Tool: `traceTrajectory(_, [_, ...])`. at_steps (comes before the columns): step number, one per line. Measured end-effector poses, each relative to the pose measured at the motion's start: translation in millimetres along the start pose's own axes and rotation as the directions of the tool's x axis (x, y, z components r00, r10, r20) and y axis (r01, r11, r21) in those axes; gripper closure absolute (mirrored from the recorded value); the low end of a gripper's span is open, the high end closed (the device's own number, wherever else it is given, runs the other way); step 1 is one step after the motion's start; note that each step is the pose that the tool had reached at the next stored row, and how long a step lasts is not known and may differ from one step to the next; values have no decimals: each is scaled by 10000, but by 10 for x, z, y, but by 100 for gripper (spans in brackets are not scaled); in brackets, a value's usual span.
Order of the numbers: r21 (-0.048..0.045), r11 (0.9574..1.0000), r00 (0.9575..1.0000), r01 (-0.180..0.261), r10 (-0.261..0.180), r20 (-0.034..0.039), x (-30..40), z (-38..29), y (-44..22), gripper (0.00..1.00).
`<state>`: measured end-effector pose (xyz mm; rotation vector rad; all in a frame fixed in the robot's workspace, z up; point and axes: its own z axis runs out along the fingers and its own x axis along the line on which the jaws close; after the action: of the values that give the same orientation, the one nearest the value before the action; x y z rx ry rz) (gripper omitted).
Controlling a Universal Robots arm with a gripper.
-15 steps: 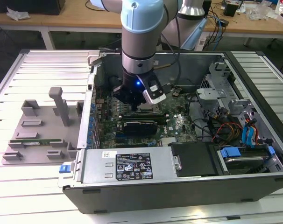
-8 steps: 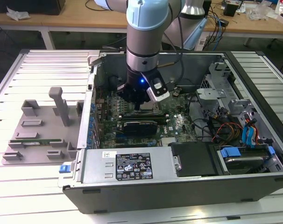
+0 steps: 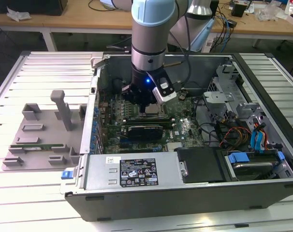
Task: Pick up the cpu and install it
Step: 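Install the second cpu locking lever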
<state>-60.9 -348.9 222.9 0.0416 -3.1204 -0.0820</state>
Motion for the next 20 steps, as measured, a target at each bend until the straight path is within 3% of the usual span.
traceTrajectory(5, [225, 9997, 10000, -1, 1, -6, 1, -144, 34, 89])
traceTrajectory(14, [403, 9992, 10000, -5, 6, -11, 3, -279, 60, 89])
traceTrajectory(20, [550, 9985, 10000, -8, 9, -16, 6, -457, 85, 89])
